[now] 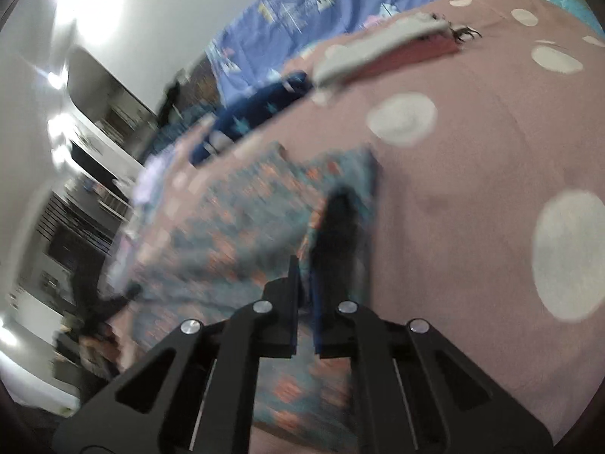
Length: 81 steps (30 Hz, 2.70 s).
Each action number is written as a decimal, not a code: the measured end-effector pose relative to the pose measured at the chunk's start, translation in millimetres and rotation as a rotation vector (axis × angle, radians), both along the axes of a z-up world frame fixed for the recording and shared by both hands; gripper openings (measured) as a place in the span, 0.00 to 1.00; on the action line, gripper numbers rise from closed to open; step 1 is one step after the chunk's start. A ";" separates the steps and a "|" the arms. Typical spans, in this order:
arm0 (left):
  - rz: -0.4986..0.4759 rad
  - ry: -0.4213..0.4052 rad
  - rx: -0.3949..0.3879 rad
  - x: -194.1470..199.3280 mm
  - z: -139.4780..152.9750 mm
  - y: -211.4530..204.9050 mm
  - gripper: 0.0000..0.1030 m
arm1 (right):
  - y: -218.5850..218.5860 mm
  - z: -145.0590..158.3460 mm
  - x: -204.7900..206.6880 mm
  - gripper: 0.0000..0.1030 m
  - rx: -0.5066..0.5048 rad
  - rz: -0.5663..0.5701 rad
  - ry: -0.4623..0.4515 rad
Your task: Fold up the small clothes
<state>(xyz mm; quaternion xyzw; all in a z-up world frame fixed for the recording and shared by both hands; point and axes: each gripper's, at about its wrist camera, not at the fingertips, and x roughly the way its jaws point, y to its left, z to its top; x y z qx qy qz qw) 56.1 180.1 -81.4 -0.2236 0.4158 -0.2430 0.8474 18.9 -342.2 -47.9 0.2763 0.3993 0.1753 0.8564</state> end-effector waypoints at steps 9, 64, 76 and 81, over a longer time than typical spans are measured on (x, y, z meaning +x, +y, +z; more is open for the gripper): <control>0.230 -0.011 -0.054 114.0 26.0 6.3 0.43 | -20.9 15.9 118.2 0.24 0.029 -0.205 0.044; -0.428 -0.266 0.417 4.5 43.9 -239.0 0.49 | -38.5 -43.7 129.1 0.29 -0.030 -0.015 0.039; -0.710 -0.468 0.769 -107.0 -7.1 -412.9 0.63 | -46.0 -50.1 122.6 0.36 0.068 0.079 -0.039; -0.677 -0.462 0.846 -106.8 -14.4 -424.2 0.63 | -45.6 -47.4 119.4 0.38 0.065 0.104 -0.037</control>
